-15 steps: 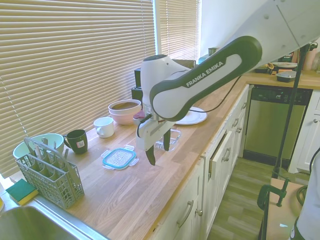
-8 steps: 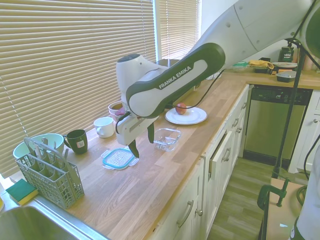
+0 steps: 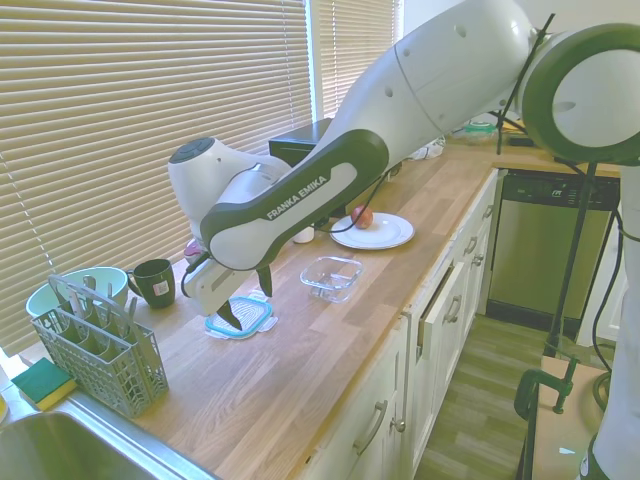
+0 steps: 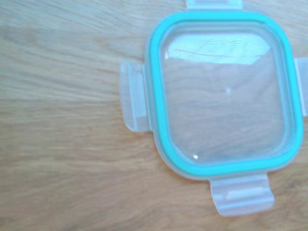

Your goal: Cover the lid of the food container

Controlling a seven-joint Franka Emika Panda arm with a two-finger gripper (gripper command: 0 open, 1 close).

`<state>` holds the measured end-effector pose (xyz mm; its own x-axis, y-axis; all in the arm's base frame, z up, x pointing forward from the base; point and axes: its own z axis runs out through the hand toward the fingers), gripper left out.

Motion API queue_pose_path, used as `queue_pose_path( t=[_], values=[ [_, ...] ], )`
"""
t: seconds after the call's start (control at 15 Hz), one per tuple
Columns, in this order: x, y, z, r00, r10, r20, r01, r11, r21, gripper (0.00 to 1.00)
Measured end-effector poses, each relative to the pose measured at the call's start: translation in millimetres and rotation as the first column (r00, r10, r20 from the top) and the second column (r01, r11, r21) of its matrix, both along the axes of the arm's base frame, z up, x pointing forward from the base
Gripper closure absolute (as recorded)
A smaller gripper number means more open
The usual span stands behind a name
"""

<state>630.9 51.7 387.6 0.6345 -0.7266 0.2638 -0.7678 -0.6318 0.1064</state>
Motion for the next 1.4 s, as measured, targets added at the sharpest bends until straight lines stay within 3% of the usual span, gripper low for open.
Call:
queue_pose_path(
  t=[0.53, 0.87, 1.27, 1.33, 1.4],
  values=[
    [50, 21, -24, 1.000, 0.006, 0.000, -0.006, 0.998, -0.055, 0.00],
    [65, 10, -52, 1.000, -0.015, -0.023, 0.013, 0.997, -0.075, 0.00],
    [70, -2, -56, 0.999, -0.036, -0.032, 0.033, 0.995, -0.093, 0.00],
    [69, -2, -56, 0.999, -0.039, -0.036, 0.035, 0.995, -0.096, 1.00],
    [68, -3, -58, 0.998, -0.041, -0.043, 0.037, 0.994, -0.100, 1.00]
  ],
)
